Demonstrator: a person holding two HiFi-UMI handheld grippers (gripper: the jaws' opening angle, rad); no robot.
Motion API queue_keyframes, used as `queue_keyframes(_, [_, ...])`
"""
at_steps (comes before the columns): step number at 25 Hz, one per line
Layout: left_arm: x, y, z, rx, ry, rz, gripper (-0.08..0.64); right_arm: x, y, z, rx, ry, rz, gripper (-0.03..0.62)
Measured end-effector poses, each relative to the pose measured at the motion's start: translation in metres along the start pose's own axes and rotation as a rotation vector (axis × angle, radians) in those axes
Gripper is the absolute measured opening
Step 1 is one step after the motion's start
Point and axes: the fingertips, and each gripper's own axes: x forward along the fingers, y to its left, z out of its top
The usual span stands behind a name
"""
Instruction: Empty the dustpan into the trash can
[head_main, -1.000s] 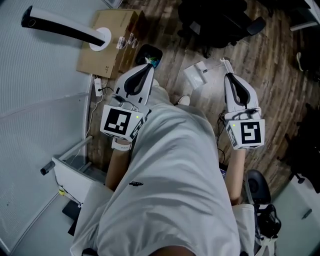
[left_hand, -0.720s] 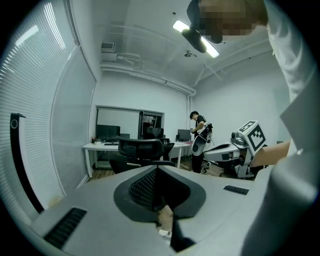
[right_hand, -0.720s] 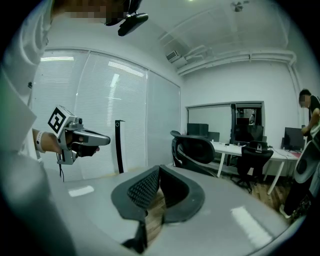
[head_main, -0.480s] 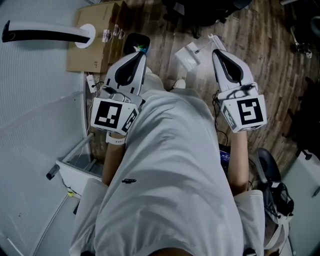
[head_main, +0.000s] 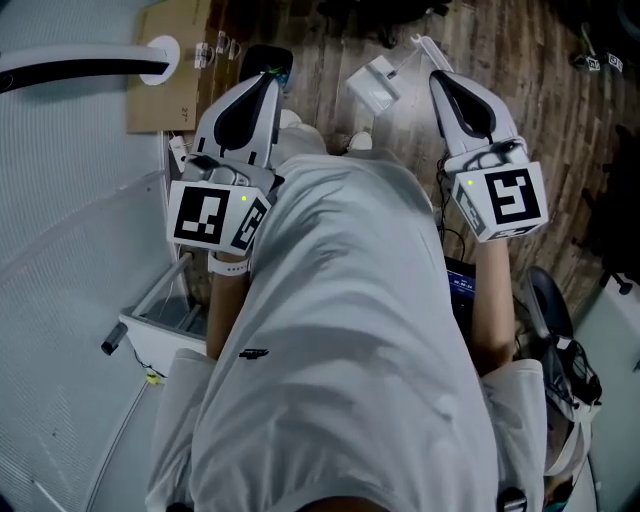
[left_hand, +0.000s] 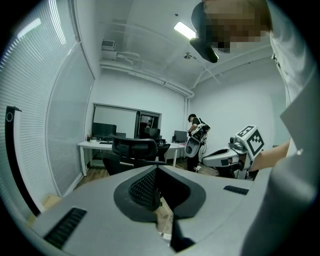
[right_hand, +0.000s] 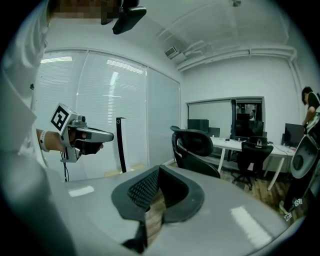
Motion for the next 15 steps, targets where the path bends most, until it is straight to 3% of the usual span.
queue_keyframes(15, [-0.0002,-0.0037,-0.0015,-0.010,-0.009,-0.014,0.008,-0.0012,0.0027,0.0012,-0.019,-0.004,0.009,0.011])
